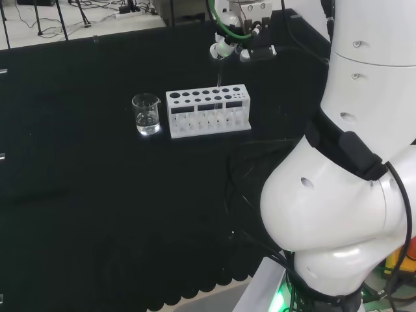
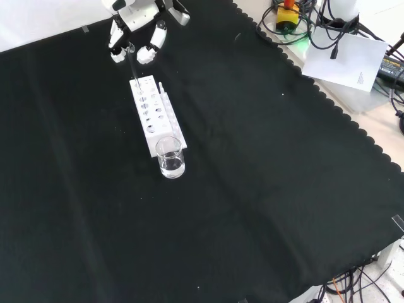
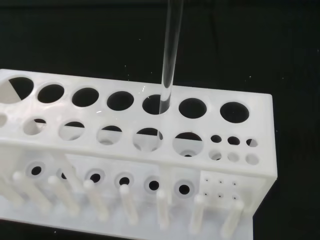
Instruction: Take the glass rod from the white test tube rack.
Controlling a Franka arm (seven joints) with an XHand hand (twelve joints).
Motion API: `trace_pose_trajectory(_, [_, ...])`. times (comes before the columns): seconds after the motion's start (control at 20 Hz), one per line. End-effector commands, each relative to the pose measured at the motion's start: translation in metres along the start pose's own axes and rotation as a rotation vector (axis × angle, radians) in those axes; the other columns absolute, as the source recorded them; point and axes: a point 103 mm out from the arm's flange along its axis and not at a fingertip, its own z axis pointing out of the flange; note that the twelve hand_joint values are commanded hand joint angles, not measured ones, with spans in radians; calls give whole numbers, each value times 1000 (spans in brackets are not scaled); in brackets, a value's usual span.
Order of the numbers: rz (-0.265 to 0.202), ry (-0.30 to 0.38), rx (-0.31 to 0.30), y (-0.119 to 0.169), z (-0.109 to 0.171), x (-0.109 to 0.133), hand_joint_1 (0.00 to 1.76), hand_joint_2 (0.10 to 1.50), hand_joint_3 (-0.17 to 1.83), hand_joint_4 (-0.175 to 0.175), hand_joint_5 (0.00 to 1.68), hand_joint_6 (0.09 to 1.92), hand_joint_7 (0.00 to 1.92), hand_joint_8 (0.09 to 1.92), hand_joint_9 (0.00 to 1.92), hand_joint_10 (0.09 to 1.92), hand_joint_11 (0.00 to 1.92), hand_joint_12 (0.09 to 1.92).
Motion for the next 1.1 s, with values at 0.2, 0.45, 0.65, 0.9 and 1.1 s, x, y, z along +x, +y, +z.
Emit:
trace_pose_trajectory(0.2, [4,9,-4,6,2,-1,951,889,662,-175,434,1091,809,1090,1100,1079,1159,1053])
trace_pose_trajectory(0.45, [-13,26,-16,12,2,9,1080,831,703,-175,494,1098,843,1149,1151,1132,1362,892])
trace_pose_trajectory(0.65, [-1,17,-40,14,1,10,1113,910,567,-175,623,1187,896,1176,1198,1147,1464,817])
trace_pose_trajectory(0.9, [10,-16,-167,12,-4,7,1263,899,480,-175,864,1065,1053,1220,1357,1159,1492,720])
trace_pose_trajectory(1.1, [-16,15,-250,9,-19,7,1343,723,692,-175,986,876,1142,1087,1359,1127,1502,711])
